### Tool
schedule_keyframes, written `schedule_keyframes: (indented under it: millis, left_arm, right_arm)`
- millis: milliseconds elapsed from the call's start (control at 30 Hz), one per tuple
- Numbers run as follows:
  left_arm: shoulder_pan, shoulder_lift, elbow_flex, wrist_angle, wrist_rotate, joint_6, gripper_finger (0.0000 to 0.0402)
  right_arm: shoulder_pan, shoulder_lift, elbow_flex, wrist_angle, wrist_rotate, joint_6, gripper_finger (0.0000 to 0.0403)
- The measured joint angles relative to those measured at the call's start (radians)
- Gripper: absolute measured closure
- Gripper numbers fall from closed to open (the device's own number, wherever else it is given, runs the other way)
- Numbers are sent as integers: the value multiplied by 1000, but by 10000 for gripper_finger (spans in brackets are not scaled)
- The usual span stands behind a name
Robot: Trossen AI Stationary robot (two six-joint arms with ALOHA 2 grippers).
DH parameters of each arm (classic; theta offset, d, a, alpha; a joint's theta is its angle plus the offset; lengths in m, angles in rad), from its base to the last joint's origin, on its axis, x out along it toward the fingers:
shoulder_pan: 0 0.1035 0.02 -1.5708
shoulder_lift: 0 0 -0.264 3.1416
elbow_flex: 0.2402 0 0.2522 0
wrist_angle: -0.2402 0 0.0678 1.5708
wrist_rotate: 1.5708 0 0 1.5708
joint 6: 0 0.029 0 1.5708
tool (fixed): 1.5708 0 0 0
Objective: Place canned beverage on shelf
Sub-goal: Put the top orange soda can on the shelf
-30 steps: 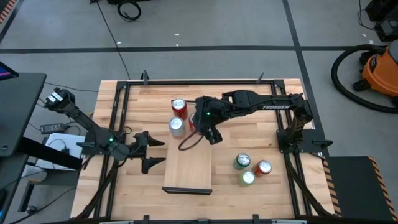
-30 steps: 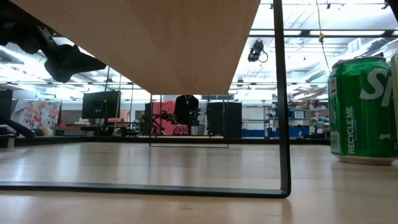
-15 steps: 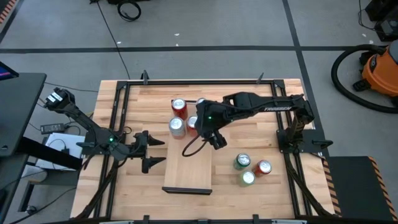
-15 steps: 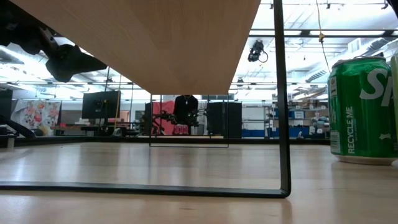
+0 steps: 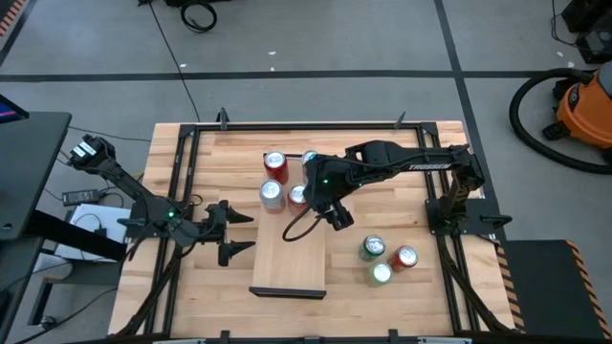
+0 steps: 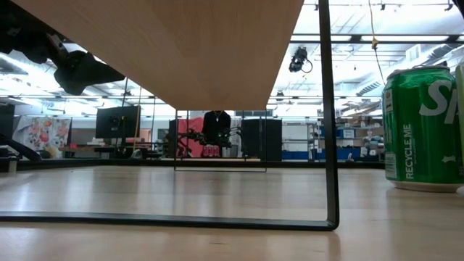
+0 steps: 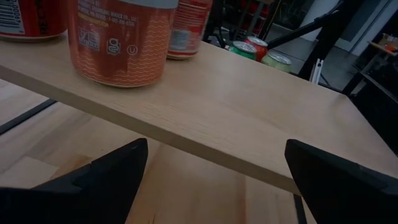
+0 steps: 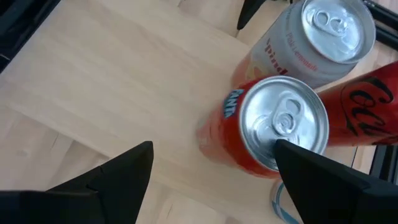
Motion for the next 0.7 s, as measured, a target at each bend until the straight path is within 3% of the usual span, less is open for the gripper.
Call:
schedule_keyframes:
  millis: [467, 700]
  left_arm:
    - [0, 0, 0, 1, 0, 0, 10]
    - [20, 0, 0, 11, -1, 4, 10]
  right_arm:
    - [50, -11, -6, 40, 97, -36, 58]
    - [68, -7, -6, 146, 145, -64, 58]
